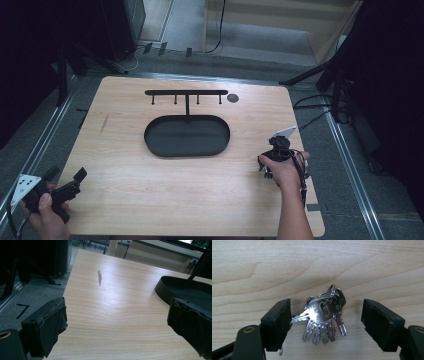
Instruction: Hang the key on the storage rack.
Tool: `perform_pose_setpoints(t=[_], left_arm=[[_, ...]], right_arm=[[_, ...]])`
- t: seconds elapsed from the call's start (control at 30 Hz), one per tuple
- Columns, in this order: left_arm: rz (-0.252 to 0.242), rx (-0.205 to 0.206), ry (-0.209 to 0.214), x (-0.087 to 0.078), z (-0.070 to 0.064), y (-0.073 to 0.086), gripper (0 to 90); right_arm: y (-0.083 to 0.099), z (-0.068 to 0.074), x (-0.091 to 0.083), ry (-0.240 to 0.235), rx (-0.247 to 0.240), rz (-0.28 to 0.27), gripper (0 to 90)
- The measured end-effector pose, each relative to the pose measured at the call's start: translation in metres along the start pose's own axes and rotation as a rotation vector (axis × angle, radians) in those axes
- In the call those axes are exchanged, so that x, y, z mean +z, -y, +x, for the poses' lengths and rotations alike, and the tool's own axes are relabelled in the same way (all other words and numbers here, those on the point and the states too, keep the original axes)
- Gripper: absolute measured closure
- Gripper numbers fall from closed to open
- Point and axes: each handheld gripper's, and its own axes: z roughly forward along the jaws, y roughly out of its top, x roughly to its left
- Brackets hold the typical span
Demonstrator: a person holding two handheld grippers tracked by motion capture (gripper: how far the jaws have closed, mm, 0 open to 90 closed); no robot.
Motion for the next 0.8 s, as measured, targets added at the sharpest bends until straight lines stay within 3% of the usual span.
perform_pose_setpoints(t=[0.1,0.2,0.37,0.47,0.6,0.67,0.73,0.8], left_arm=[[0.000,-0.001,0.000,0.000,0.000,0.000,3.0],[0.000,-0.002,0.000,0.000,0.000,0.000,2.9],[0.000,-0.002,0.000,0.000,0.000,0.000,3.0],[0.000,-0.001,0.000,0.000,0.000,0.000,3.0],[0.001,0.000,0.001,0.000,0.000,0.000,3.0],[0.001,0.000,0.001,0.000,0.000,0.000,2.9],[0.001,-0.001,0.001,0.000,0.000,0.000,2.9],[0.001,-0.001,0.001,0.000,0.000,0.000,3.0]], right_arm=[[0.002,-0.002,0.001,-0.017,0.004,-0.005,26.6],[0.004,-0.007,0.000,-0.059,-0.008,-0.009,36.2],[0.008,-0.016,-0.002,-0.068,-0.012,0.001,42.1],[0.011,-0.022,-0.002,-0.117,-0.018,0.014,52.2],[0.012,-0.025,-0.002,-0.146,-0.034,0.022,61.8],[0.013,-0.029,-0.005,-0.167,-0.055,0.023,76.2],[0.014,-0.032,-0.006,-0.191,-0.065,0.020,81.6],[0.015,-0.035,-0.008,-0.182,-0.078,0.011,82.8]])
